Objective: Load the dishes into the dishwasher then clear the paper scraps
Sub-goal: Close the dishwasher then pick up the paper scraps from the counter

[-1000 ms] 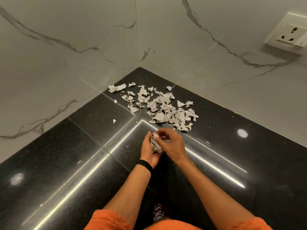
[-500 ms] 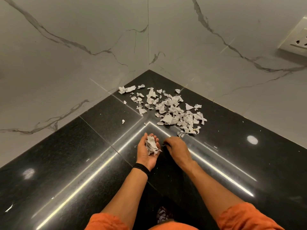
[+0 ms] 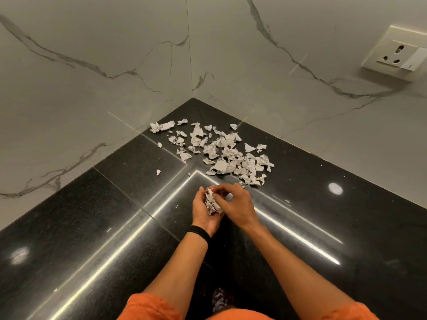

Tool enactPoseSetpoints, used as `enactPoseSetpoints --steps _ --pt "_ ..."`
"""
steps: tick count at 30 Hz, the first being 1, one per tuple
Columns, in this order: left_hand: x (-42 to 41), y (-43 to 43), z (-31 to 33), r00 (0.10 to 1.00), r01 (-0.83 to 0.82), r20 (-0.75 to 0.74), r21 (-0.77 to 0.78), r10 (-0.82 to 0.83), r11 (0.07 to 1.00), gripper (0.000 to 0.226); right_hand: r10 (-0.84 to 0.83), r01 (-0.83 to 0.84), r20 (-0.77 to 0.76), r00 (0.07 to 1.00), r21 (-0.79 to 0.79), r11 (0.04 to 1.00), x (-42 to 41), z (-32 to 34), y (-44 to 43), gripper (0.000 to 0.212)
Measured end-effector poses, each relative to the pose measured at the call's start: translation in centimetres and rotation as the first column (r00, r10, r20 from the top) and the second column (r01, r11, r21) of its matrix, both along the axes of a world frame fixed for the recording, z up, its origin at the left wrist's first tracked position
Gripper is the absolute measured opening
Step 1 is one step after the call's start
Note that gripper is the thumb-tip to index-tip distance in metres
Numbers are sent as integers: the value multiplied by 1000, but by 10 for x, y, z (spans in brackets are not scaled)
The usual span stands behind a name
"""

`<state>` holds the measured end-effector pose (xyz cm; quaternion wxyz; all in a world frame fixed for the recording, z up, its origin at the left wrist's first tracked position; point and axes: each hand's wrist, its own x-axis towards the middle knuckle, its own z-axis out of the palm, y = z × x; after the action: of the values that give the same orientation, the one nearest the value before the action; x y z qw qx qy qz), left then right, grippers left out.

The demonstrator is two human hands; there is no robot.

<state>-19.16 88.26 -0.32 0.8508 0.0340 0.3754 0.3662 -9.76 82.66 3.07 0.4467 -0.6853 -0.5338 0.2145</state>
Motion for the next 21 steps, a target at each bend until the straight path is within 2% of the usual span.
enactPoseSetpoints --steps 3,6,8,10,12,14,17,21 --pt "1 3 0 999 -16 37 -15 16 1000 35 -116 119 -176 978 9 993 13 2 3 14" --pt "-1 3 0 999 -30 27 -42 32 999 33 -243 239 -169 955 -49 970 37 -3 7 14" --pt "-3 2 -1 999 -46 15 -61 47 997 33 -255 244 -77 964 -121 962 51 -12 6 16" --pt "-4 2 -3 999 -40 -3 -67 40 997 33 -202 217 91 975 -195 956 62 -21 2 24" --pt "-4 -1 -3 999 -46 -16 -70 45 996 34 -64 142 284 957 -267 953 68 -26 2 36" --pt "-4 -3 -2 999 -36 -21 -66 35 997 34 57 73 395 917 -307 949 71 -28 5 43" --pt "-5 -4 1 1000 -21 -24 -59 20 998 34 119 36 494 861 -293 956 68 -29 18 36" --pt "-9 -3 1 999 -9 -38 -45 8 999 34 189 50 580 792 -369 928 68 -36 31 16"
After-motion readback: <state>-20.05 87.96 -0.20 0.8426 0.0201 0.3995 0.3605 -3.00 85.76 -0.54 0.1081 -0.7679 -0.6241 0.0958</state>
